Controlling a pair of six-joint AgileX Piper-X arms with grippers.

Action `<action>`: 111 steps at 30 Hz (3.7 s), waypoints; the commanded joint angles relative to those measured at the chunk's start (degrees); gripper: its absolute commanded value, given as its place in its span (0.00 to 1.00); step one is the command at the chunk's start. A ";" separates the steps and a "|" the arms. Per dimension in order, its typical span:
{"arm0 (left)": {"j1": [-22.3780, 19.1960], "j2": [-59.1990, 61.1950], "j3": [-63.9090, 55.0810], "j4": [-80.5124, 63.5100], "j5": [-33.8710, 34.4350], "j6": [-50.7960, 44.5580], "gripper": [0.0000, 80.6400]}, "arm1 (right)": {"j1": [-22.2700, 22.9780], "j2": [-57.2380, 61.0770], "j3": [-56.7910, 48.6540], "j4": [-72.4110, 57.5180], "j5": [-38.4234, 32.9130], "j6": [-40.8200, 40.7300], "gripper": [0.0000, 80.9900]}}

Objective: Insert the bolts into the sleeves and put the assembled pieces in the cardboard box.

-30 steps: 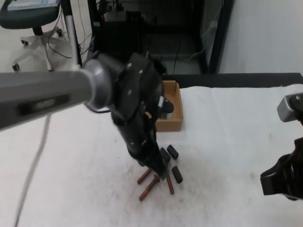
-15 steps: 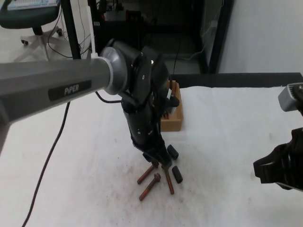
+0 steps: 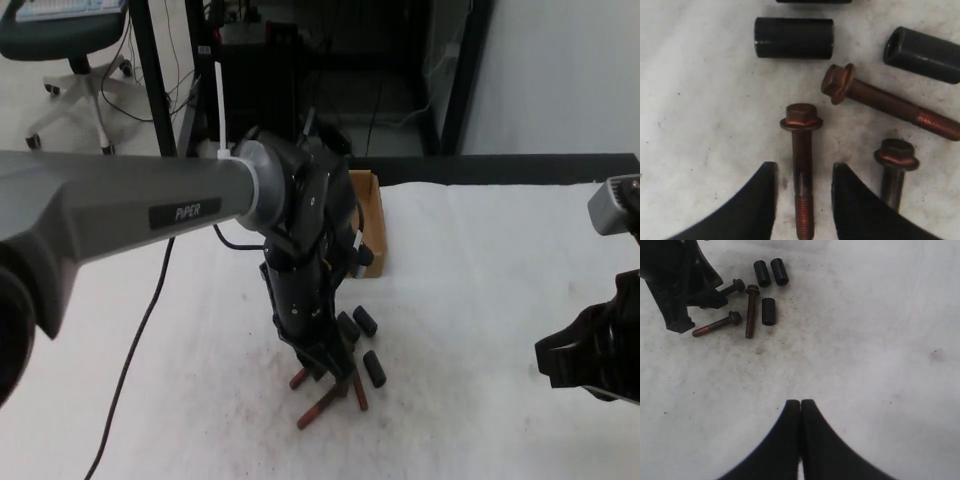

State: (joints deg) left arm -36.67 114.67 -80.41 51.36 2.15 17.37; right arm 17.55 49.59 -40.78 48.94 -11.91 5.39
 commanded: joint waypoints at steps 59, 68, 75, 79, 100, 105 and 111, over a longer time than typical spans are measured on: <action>1.12 2.34 -0.83 -6.11 -1.26 -1.60 0.43 | -0.30 -0.55 -0.03 -0.36 -0.91 0.19 0.00; 1.12 3.70 -0.83 -3.09 1.34 -1.09 0.00 | -0.30 -0.55 -0.03 -0.36 -0.91 0.19 0.00; 1.12 3.21 -1.89 -2.39 1.78 -2.56 0.00 | -0.30 -0.55 -0.03 -0.36 -0.91 0.19 0.00; 1.12 1.13 -5.46 -1.56 1.78 -9.20 0.00 | -0.30 -0.55 -0.03 -0.36 -0.91 0.19 0.00; 5.78 -44.63 16.45 -8.83 1.78 -23.08 0.00 | 3.81 15.50 -3.06 -8.87 -7.58 -3.63 0.00; 5.78 -62.16 32.85 -17.68 0.89 -24.71 0.00 | 6.63 27.20 -11.62 -8.92 -6.79 -3.74 0.00; 5.78 -74.09 46.90 -24.80 -1.23 -27.07 0.00 | 9.29 41.35 -24.01 -3.97 -5.54 -5.39 0.00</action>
State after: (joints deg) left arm -31.04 42.89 -36.37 29.19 1.82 -8.75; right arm 26.74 91.74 -65.36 44.82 -17.48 0.35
